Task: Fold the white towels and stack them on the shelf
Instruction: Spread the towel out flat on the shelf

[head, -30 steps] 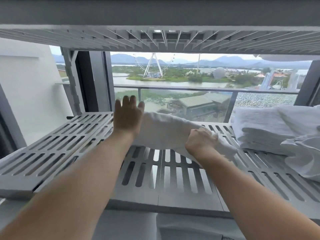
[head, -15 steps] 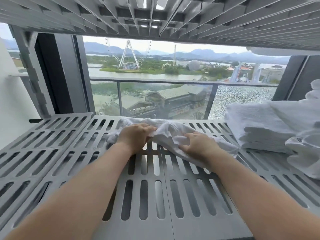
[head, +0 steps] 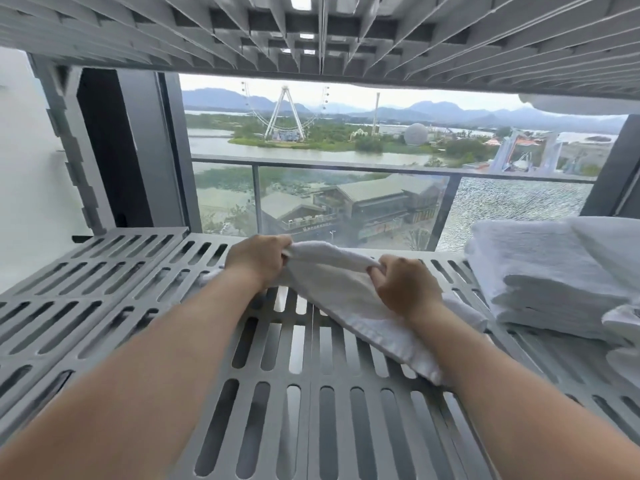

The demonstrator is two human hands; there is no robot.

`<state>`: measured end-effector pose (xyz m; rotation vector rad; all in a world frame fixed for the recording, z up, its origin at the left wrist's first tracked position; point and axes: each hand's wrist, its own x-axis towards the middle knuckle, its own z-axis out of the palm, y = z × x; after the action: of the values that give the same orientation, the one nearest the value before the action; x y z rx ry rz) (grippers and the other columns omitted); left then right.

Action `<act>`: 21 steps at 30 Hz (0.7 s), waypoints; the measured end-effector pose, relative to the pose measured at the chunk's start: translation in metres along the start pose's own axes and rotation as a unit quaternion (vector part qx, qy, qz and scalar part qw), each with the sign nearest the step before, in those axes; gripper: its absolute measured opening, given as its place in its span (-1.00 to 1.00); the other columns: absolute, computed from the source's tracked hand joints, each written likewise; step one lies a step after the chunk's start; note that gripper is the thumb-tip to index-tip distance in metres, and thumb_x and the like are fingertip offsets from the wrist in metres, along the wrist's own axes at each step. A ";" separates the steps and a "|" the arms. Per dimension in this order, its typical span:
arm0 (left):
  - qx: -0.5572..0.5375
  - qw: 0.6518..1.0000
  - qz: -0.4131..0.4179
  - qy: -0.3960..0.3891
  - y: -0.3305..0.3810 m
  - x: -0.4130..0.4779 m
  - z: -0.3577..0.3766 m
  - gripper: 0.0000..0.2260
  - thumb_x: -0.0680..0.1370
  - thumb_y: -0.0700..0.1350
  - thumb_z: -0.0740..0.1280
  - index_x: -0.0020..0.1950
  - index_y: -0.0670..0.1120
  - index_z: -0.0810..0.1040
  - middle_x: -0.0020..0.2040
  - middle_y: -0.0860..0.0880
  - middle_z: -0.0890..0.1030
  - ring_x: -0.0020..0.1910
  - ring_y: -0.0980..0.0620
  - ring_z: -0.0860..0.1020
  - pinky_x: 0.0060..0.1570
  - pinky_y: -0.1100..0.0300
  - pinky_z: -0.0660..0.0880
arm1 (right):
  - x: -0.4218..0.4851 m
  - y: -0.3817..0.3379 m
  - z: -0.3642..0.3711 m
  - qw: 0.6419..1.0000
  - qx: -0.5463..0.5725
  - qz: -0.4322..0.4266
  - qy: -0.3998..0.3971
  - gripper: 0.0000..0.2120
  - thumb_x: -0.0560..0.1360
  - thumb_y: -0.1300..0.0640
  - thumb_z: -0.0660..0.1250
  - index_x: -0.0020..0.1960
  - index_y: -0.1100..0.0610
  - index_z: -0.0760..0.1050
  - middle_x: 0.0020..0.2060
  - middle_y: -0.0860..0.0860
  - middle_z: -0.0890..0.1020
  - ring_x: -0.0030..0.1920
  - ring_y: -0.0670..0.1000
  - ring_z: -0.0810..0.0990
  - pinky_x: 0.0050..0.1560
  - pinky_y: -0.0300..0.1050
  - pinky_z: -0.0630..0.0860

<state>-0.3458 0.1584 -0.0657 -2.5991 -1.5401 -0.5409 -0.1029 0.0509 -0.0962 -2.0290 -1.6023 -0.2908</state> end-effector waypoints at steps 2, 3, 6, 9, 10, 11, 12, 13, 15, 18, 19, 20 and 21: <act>-0.003 1.000 0.000 -0.006 0.002 -0.002 -0.003 -0.73 0.59 -0.22 0.14 0.11 0.08 0.54 0.02 -0.02 0.66 -0.03 -0.11 0.60 -0.03 -0.04 0.60 | -0.003 0.001 0.004 1.000 0.007 0.003 0.011 -0.73 0.58 -0.08 0.21 -0.24 0.02 0.39 -0.25 0.08 0.65 -0.16 0.17 0.59 -0.25 -0.07 0.35; -0.005 1.000 0.006 -0.007 0.003 -0.004 -0.004 -0.69 0.57 -0.24 0.15 0.15 0.09 0.54 0.04 -0.02 0.66 -0.03 -0.10 0.60 -0.02 -0.04 0.59 | -0.005 0.002 0.005 1.000 0.009 0.003 0.015 -0.73 0.58 -0.08 0.21 -0.24 0.02 0.39 -0.25 0.08 0.65 -0.15 0.17 0.59 -0.25 -0.07 0.35; -0.026 0.999 0.043 -0.018 0.006 -0.011 -0.006 -0.59 0.58 -0.22 0.24 0.39 0.11 0.44 0.25 -0.02 0.59 0.13 -0.07 0.57 0.09 -0.05 0.56 | -0.010 0.002 -0.001 0.999 0.026 0.002 0.046 -0.71 0.59 -0.08 0.22 -0.25 0.03 0.38 -0.26 0.09 0.65 -0.16 0.20 0.60 -0.26 -0.07 0.33; -0.036 0.995 0.090 -0.030 0.011 -0.020 -0.008 -0.38 0.54 -0.23 0.30 0.55 0.14 0.23 0.47 0.01 0.39 0.33 -0.08 0.48 0.24 -0.03 0.49 | -0.017 -0.002 -0.015 0.996 0.039 0.014 0.082 -0.68 0.58 -0.10 0.25 -0.25 0.06 0.46 -0.32 0.07 0.63 -0.22 0.20 0.61 -0.30 -0.09 0.34; -0.031 0.992 0.120 -0.029 0.014 -0.022 -0.008 -0.33 0.53 -0.21 0.33 0.57 0.14 0.20 0.50 0.01 0.35 0.38 -0.09 0.44 0.29 -0.03 0.45 | -0.019 -0.003 -0.020 0.995 0.037 0.014 0.092 -0.68 0.58 -0.11 0.25 -0.25 0.06 0.48 -0.35 0.05 0.61 -0.24 0.20 0.61 -0.31 -0.09 0.35; -0.020 0.988 0.154 -0.023 0.018 -0.025 -0.007 -0.30 0.51 -0.17 0.37 0.58 0.14 0.17 0.53 0.01 0.32 0.42 -0.10 0.40 0.36 -0.05 0.40 | -0.023 -0.005 -0.026 0.995 0.035 0.010 0.098 -0.67 0.58 -0.12 0.26 -0.23 0.07 0.51 -0.37 0.03 0.59 -0.26 0.18 0.61 -0.32 -0.10 0.38; -0.009 0.982 0.186 -0.010 0.023 -0.027 -0.006 -0.28 0.51 -0.09 0.41 0.59 0.13 0.15 0.54 -0.01 0.29 0.46 -0.11 0.35 0.41 -0.07 0.34 | -0.026 -0.007 -0.031 0.994 0.037 0.006 0.100 -0.68 0.58 -0.12 0.26 -0.20 0.07 0.54 -0.36 0.02 0.60 -0.26 0.17 0.62 -0.32 -0.09 0.42; -0.002 0.977 0.212 0.010 0.029 -0.028 -0.005 -0.26 0.51 -0.01 0.44 0.59 0.12 0.13 0.55 -0.03 0.28 0.48 -0.12 0.33 0.43 -0.11 0.32 | -0.030 -0.007 -0.035 0.994 0.044 0.002 0.100 -0.69 0.59 -0.11 0.27 -0.15 0.08 0.58 -0.33 0.04 0.64 -0.25 0.16 0.63 -0.30 -0.08 0.46; -0.004 0.965 0.254 0.056 0.043 -0.032 -0.001 -0.28 0.51 0.05 0.44 0.59 0.09 0.17 0.53 -0.08 0.32 0.47 -0.14 0.35 0.41 -0.15 0.34 | -0.042 -0.006 -0.039 0.993 0.068 0.000 0.098 -0.74 0.59 -0.07 0.29 -0.05 0.10 0.62 -0.22 0.07 0.70 -0.19 0.15 0.65 -0.24 -0.10 0.44; 0.007 0.947 0.310 0.086 0.068 -0.040 0.009 -0.38 0.53 0.03 0.42 0.55 0.07 0.28 0.50 -0.06 0.38 0.45 -0.12 0.38 0.43 -0.12 0.32 | -0.069 0.002 -0.039 0.992 0.087 0.015 0.091 -0.75 0.56 -0.07 0.32 0.07 0.09 0.60 -0.10 0.08 0.71 -0.09 0.12 0.65 -0.18 -0.15 0.40; 0.017 0.942 0.322 0.090 0.076 -0.043 0.013 -0.40 0.54 0.01 0.41 0.54 0.07 0.29 0.49 -0.04 0.38 0.46 -0.11 0.37 0.46 -0.11 0.28 | -0.080 0.006 -0.038 0.993 0.080 0.016 0.084 -0.72 0.55 -0.08 0.34 0.12 0.09 0.58 -0.05 0.07 0.70 -0.04 0.10 0.64 -0.13 -0.14 0.43; 0.026 0.940 0.328 0.093 0.082 -0.045 0.017 -0.42 0.54 -0.01 0.40 0.53 0.07 0.30 0.49 -0.02 0.39 0.47 -0.09 0.35 0.49 -0.11 0.23 | -0.089 0.010 -0.038 0.995 0.065 0.017 0.072 -0.69 0.53 -0.08 0.37 0.16 0.10 0.56 0.01 0.07 0.69 0.02 0.09 0.63 -0.05 -0.11 0.47; 0.028 0.938 0.331 0.097 0.087 -0.047 0.019 -0.44 0.55 -0.05 0.38 0.52 0.06 0.30 0.49 -0.01 0.39 0.49 -0.08 0.33 0.51 -0.10 0.18 | -0.098 0.015 -0.038 0.996 0.051 0.022 0.063 -0.66 0.51 -0.07 0.38 0.19 0.10 0.54 0.05 0.07 0.67 0.06 0.09 0.60 0.04 -0.06 0.50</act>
<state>-0.2866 0.0807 -0.0894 -2.6840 -0.5459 -0.6317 -0.1091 -0.0529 -0.1158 -1.9281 -1.4641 -0.3073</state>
